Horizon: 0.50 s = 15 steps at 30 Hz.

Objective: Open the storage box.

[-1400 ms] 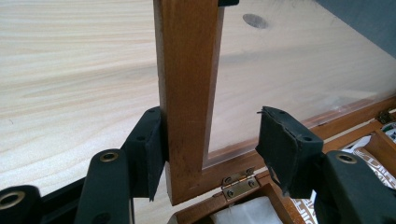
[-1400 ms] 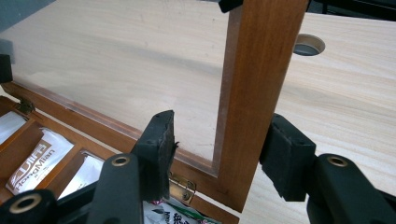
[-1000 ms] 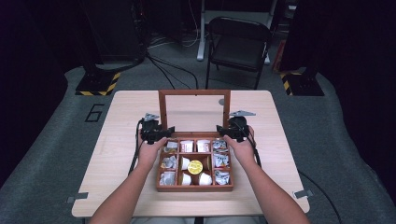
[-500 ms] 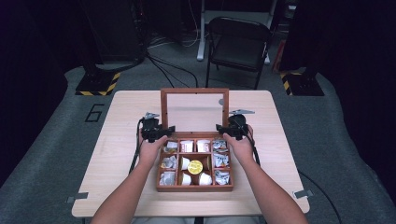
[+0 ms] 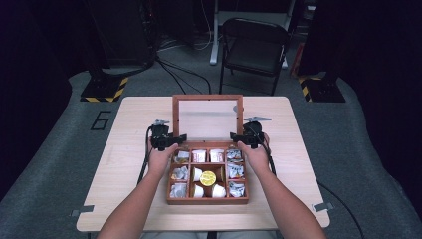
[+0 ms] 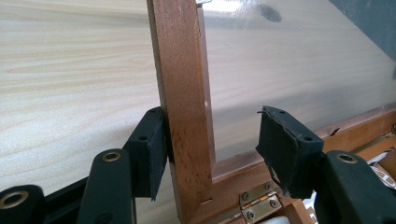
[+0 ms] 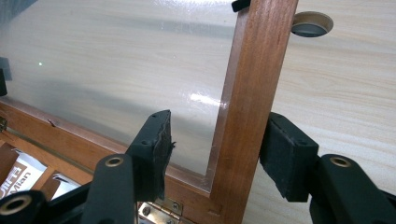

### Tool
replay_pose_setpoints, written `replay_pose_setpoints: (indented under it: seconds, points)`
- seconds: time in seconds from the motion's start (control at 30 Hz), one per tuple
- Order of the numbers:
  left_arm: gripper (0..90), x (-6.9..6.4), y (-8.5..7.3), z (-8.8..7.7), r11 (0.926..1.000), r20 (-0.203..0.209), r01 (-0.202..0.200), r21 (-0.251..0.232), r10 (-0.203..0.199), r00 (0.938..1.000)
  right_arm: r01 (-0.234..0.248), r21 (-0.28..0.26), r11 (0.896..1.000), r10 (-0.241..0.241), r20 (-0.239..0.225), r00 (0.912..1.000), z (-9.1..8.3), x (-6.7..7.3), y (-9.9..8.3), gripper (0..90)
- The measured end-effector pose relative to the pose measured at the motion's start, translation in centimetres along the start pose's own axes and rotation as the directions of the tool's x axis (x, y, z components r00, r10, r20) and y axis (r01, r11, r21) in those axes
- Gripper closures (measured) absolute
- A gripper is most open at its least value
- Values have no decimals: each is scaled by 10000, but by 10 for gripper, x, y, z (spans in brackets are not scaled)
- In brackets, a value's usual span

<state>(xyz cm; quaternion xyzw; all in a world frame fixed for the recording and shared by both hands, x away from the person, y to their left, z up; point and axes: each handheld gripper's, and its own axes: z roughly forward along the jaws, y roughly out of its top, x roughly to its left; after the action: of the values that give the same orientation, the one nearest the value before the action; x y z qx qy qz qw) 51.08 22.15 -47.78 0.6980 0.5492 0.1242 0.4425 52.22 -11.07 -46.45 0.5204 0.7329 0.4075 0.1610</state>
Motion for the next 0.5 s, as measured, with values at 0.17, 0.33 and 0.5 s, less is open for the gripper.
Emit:
replay_pose_setpoints:
  seconds: [0.17, 0.33, 0.5]
  points:
    - [425, 2, -1, 2, 9999, 3, 129, 41, -129, 9999, -117, 51, 9999, 117, 13, 9999, 2, -1, 0, 437]
    - [420, 3, -1, 4, 9994, -24, 319, 120, -319, 9995, -361, 157, 9992, 361, 21, 9993, 5, -2, -1, 430]
    - [418, 5, -2, 6, 9987, 43, 473, 174, -474, 9989, -458, 228, 9987, 457, 54, 9989, 7, -3, -1, 426]
